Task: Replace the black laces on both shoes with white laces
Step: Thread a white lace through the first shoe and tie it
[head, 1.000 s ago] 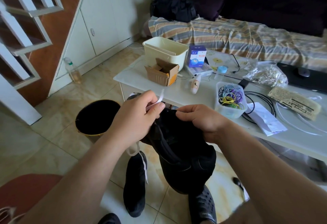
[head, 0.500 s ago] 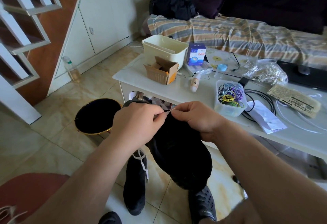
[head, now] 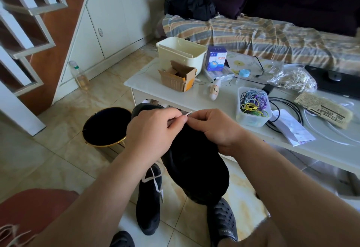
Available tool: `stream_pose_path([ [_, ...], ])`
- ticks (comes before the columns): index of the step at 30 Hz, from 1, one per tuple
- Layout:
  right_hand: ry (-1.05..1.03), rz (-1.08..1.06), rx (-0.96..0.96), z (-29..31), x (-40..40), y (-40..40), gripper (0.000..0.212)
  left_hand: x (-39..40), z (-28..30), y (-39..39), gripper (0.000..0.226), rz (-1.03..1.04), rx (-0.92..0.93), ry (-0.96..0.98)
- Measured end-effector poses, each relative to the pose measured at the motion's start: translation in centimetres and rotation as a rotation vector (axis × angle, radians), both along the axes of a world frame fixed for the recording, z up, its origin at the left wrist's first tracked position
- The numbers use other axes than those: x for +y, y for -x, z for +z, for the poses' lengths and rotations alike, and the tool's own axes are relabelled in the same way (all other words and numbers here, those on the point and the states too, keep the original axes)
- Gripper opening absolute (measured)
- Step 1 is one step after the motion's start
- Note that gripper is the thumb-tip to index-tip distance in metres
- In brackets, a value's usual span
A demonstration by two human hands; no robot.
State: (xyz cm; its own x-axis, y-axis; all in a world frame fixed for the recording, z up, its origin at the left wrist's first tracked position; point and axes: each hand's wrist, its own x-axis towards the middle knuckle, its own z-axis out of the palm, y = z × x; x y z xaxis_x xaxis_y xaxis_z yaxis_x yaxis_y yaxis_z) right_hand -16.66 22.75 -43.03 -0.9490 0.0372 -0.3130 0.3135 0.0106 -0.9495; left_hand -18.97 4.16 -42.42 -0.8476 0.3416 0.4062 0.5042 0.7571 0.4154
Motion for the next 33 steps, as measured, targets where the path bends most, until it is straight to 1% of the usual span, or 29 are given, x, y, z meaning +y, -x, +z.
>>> stream_pose_path([
  [1,0.042,-0.009,-0.029,0.1,0.2,0.0,0.014,-0.1,0.2,0.0,0.02,-0.007,-0.04,-0.065],
  [3,0.161,-0.032,-0.104,0.2,0.6,0.0,0.016,-0.4,0.6,0.2,0.016,-0.019,-0.123,-0.161],
  [5,0.266,-0.038,-0.153,0.2,0.7,-0.1,0.025,-0.7,1.1,0.3,0.014,-0.01,-0.173,-0.186],
  [7,0.339,-0.04,-0.161,0.2,0.7,-0.2,0.027,-0.8,1.4,0.4,0.011,0.02,-0.181,-0.145],
  [9,0.373,-0.043,-0.158,0.3,0.7,-0.3,0.023,-0.7,1.6,0.3,0.011,0.06,-0.183,-0.082],
  [11,0.378,-0.056,-0.158,0.5,0.6,-0.3,0.022,-0.5,1.6,0.2,0.014,0.089,-0.186,-0.054],
  [14,0.375,-0.072,-0.154,0.7,0.5,-0.3,0.027,-0.3,1.6,0.0,0.018,0.108,-0.175,-0.042],
  [16,0.354,-0.072,-0.146,0.6,0.4,-0.3,0.025,-0.2,1.6,-0.1,0.018,0.122,-0.168,-0.047],
  [21,0.214,-0.04,-0.048,1.1,-0.2,-0.6,0.01,-0.2,1.4,0.1,0.016,0.155,-0.15,-0.029],
  [23,0.009,-0.055,0.059,1.4,-0.7,-0.9,0.006,-0.1,1.4,0.1,0.016,0.166,-0.134,0.011],
  [25,-0.224,-0.077,0.172,1.1,-1.1,-1.0,0.007,0.1,1.3,0.1,0.016,0.162,-0.126,0.049],
  [26,-0.283,-0.085,0.201,0.9,-1.3,-1.0,0.008,0.1,1.3,0.2,0.015,0.152,-0.138,0.054],
  [27,-0.281,-0.093,0.213,0.8,-1.4,-1.0,0.008,0.0,1.3,0.2,0.014,0.143,-0.157,0.042],
  [29,-0.189,-0.095,0.222,0.9,-1.5,-1.0,0.009,-0.1,1.2,0.4,0.012,0.141,-0.185,-0.026],
  [30,-0.15,-0.092,0.223,1.0,-1.5,-1.0,0.013,-0.1,1.2,0.5,0.016,0.144,-0.187,-0.06],
  [32,-0.151,-0.065,0.224,1.1,-1.4,-1.0,0.032,-0.2,1.2,0.5,0.023,0.128,-0.196,-0.079],
  [33,-0.174,-0.044,0.226,1.2,-1.4,-1.0,0.043,-0.2,1.1,0.5,0.022,0.122,-0.2,-0.067],
])
